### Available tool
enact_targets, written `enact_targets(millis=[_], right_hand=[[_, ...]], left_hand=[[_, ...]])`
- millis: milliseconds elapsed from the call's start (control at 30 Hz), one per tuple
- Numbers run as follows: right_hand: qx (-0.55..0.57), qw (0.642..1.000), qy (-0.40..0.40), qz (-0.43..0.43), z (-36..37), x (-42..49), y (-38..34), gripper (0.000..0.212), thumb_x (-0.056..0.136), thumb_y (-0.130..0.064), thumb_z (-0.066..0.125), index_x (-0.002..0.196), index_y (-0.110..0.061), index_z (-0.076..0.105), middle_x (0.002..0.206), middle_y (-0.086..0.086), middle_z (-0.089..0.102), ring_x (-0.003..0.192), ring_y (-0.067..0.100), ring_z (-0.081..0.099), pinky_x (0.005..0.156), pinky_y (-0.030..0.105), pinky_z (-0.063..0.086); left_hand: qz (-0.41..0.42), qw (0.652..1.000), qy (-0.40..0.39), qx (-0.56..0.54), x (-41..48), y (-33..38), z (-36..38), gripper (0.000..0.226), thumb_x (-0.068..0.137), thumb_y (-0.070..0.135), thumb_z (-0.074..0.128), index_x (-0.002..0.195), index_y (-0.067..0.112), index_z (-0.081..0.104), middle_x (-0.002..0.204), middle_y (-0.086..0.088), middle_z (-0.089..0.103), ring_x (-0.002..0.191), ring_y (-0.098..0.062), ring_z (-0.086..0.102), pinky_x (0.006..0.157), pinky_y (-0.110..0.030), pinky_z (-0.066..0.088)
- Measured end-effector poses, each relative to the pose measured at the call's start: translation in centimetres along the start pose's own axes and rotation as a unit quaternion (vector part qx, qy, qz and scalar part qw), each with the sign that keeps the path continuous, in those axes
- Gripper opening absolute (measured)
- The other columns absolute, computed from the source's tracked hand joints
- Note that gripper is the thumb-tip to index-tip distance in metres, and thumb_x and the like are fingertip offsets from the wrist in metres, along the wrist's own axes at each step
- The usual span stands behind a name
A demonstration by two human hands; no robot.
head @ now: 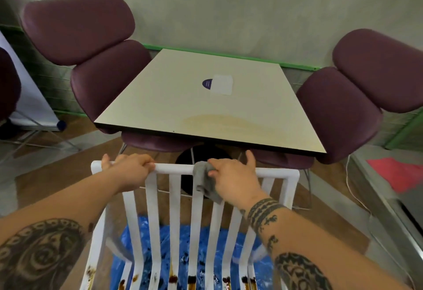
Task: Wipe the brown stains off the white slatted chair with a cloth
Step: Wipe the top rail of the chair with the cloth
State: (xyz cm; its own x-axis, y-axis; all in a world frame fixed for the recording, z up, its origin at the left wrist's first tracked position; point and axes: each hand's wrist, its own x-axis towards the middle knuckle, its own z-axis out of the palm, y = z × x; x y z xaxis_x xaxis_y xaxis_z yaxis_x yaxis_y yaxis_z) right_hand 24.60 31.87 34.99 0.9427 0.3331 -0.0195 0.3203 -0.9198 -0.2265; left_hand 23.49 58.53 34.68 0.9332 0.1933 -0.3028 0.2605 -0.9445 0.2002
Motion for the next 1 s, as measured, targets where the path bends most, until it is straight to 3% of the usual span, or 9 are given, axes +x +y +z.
enact_targets(millis=[67, 167, 267, 367, 467, 633, 733, 867, 1000], right_hand=[[0.004, 1.0, -0.013, 0.027, -0.8, -0.8, 2.8, 0.035, 0.104, -0.034, 0.037, 0.134, -0.04, 0.054, 0.12, -0.015, 0.067, 0.118, 0.013, 0.058, 0.118, 0.058, -0.017], [0.011, 0.996, -0.022, 0.08, -2.1, -1.2, 5.0, 0.028, 0.103, -0.029, 0.039, 0.116, -0.038, 0.062, 0.097, -0.012, 0.072, 0.104, 0.013, 0.064, 0.118, 0.06, -0.016], [-0.026, 0.995, 0.006, 0.095, -2.3, -0.9, 4.1, 0.02, 0.098, -0.024, 0.044, 0.101, -0.031, 0.062, 0.085, -0.011, 0.067, 0.095, 0.015, 0.064, 0.119, 0.061, -0.013], [-0.049, 0.998, 0.038, 0.006, -0.6, -1.2, 1.7, 0.027, 0.101, -0.028, 0.044, 0.123, -0.033, 0.059, 0.119, -0.01, 0.065, 0.119, 0.016, 0.056, 0.122, 0.056, -0.005], [-0.029, 0.999, 0.03, -0.029, 1.2, -1.4, 0.7, 0.048, 0.105, -0.028, 0.041, 0.152, -0.025, 0.037, 0.151, -0.006, 0.046, 0.14, 0.019, 0.04, 0.124, 0.049, 0.003], [-0.028, 0.998, 0.048, -0.008, 0.3, -2.1, 4.6, 0.033, 0.105, -0.027, 0.035, 0.135, -0.028, 0.05, 0.126, -0.004, 0.061, 0.121, 0.021, 0.054, 0.123, 0.056, -0.004], [-0.043, 0.998, 0.042, 0.0, -0.7, -2.9, 7.8, 0.029, 0.105, -0.027, 0.031, 0.128, -0.028, 0.05, 0.119, -0.004, 0.06, 0.115, 0.022, 0.055, 0.122, 0.058, -0.007], [-0.037, 0.999, 0.025, 0.006, -0.7, -3.1, 9.6, 0.034, 0.107, -0.033, 0.03, 0.138, -0.032, 0.045, 0.13, -0.007, 0.058, 0.123, 0.02, 0.051, 0.122, 0.059, -0.008], [0.063, 0.995, 0.048, 0.068, -1.1, -2.4, 9.6, 0.029, 0.107, -0.032, 0.035, 0.125, -0.031, 0.058, 0.114, -0.005, 0.067, 0.115, 0.021, 0.059, 0.122, 0.058, -0.008]], left_hand=[[-0.018, 1.0, -0.01, 0.006, 0.1, 0.6, -0.6, 0.023, 0.104, 0.039, 0.035, 0.097, 0.043, 0.056, 0.107, 0.008, 0.059, 0.125, -0.027, 0.051, 0.117, -0.068, 0.005], [0.0, 0.999, 0.03, -0.012, 0.3, 3.4, -0.9, 0.029, 0.098, 0.03, 0.044, 0.113, 0.042, 0.065, 0.122, 0.006, 0.063, 0.126, -0.027, 0.052, 0.117, -0.067, 0.006], [0.066, 0.994, 0.012, -0.087, 0.6, 7.1, 0.5, 0.027, 0.093, 0.049, 0.044, 0.1, 0.044, 0.069, 0.124, 0.018, 0.06, 0.127, -0.02, 0.048, 0.117, -0.062, 0.021], [0.085, 0.994, 0.006, -0.07, 1.2, 9.9, 2.3, 0.054, 0.085, 0.066, 0.025, 0.104, 0.044, 0.07, 0.13, 0.02, 0.057, 0.135, -0.017, 0.037, 0.117, -0.065, 0.013], [0.051, 0.996, 0.049, -0.062, 0.4, 11.0, 3.3, 0.045, 0.099, 0.055, 0.028, 0.093, 0.036, 0.069, 0.107, 0.012, 0.06, 0.127, -0.021, 0.044, 0.117, -0.065, 0.005], [0.048, 0.995, 0.06, -0.06, -0.2, 11.4, 3.4, 0.051, 0.1, 0.061, 0.021, 0.107, 0.044, 0.069, 0.123, 0.01, 0.063, 0.134, -0.022, 0.041, 0.117, -0.064, 0.0], [0.06, 0.996, 0.062, -0.036, -0.5, 11.4, 3.4, 0.041, 0.096, 0.069, 0.031, 0.113, 0.052, 0.065, 0.115, 0.014, 0.064, 0.131, -0.021, 0.043, 0.117, -0.064, 0.0], [0.061, 0.996, 0.057, -0.022, -0.8, 11.4, 3.5, 0.038, 0.092, 0.075, 0.034, 0.112, 0.057, 0.061, 0.097, 0.015, 0.06, 0.13, -0.022, 0.043, 0.117, -0.063, -0.001], [0.024, 0.999, 0.038, -0.023, -0.8, 12.1, 2.9, 0.034, 0.092, 0.073, 0.038, 0.108, 0.057, 0.063, 0.106, 0.014, 0.064, 0.13, -0.024, 0.047, 0.117, -0.065, -0.006]])
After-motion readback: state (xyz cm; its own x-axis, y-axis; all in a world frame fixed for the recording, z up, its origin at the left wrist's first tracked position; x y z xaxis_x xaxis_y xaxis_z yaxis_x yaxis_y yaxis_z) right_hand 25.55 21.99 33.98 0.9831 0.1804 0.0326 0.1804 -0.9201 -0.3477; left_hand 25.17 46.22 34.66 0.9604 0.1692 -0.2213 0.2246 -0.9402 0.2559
